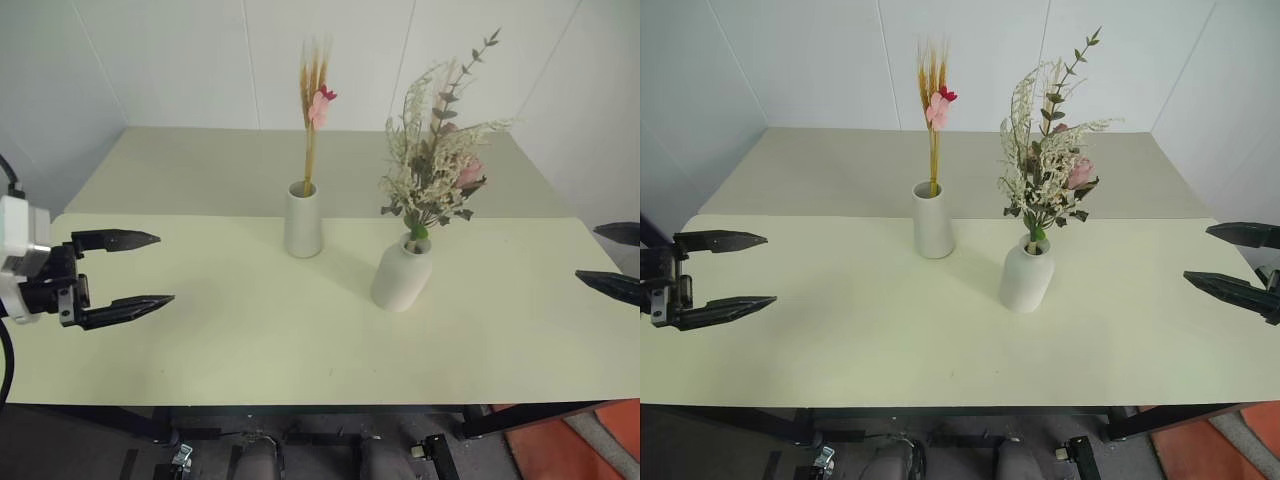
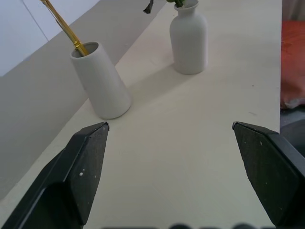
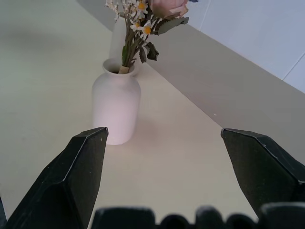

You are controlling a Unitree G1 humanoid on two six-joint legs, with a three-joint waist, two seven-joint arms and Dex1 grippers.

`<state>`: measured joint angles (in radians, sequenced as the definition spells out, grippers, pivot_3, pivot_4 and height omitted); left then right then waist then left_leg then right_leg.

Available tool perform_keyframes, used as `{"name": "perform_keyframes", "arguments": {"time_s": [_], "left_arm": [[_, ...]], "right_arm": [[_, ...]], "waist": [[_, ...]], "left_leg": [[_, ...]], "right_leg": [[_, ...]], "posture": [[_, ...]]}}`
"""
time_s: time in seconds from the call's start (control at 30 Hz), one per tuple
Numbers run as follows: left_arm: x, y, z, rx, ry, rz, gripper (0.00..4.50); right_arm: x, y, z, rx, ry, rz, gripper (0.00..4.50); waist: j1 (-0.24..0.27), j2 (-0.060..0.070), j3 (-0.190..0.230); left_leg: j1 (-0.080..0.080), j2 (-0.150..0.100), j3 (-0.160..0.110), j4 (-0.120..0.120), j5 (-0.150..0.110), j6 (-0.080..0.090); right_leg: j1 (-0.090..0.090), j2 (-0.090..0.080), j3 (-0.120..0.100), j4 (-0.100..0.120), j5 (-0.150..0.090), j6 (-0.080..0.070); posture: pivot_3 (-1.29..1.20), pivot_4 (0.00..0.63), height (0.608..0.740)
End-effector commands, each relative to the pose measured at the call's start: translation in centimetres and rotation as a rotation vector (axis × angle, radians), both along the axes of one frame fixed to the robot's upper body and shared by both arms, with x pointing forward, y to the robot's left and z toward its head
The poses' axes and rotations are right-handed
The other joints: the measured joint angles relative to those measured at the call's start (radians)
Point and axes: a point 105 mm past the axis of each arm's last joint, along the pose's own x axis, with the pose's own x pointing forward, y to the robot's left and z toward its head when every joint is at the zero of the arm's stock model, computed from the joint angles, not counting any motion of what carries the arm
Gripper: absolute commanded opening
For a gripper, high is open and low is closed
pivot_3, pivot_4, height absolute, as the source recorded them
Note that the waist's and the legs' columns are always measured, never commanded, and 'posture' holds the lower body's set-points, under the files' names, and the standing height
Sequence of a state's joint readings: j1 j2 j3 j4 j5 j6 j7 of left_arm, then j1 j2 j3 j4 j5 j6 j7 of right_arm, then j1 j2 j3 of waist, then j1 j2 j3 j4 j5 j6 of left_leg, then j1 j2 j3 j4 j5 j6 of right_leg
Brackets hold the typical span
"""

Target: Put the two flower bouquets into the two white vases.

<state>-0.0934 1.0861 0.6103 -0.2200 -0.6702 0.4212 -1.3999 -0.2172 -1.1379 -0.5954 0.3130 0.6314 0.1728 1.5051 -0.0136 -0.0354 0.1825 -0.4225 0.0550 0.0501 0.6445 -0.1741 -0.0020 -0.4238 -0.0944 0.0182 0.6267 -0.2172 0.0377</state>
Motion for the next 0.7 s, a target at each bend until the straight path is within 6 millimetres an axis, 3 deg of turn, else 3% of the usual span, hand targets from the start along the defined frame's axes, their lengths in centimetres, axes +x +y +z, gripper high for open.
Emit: {"name": "perform_keyframes", "arguments": {"time_s": [0.03,0.7], "left_arm": [[-0.4,0.7,1.1,0.038,-0.047,0.010,4.50],[-1.0,1.4,0.9,0.039,-0.071,0.045,4.50]], "right_arm": [[-0.5,-0.3,1.1,-0.026,-0.045,0.001,4.49],[0.9,-0.1,0.2,-0.046,-0.024,0.008,4.49]], "waist": [[0.000,0.000,0.000],[-0.001,0.000,0.000]], "left_leg": [[0.000,0.000,0.000,0.000,0.000,0.000],[0.000,0.001,0.001,0.000,0.000,0.000]], "right_leg": [[0.000,0.000,0.000,0.000,0.000,0.000],[-0.001,0.000,0.000,0.000,0.000,0.000]], "posture": [[0.00,0.150,0.740],[0.00,0.150,0.740]]}}
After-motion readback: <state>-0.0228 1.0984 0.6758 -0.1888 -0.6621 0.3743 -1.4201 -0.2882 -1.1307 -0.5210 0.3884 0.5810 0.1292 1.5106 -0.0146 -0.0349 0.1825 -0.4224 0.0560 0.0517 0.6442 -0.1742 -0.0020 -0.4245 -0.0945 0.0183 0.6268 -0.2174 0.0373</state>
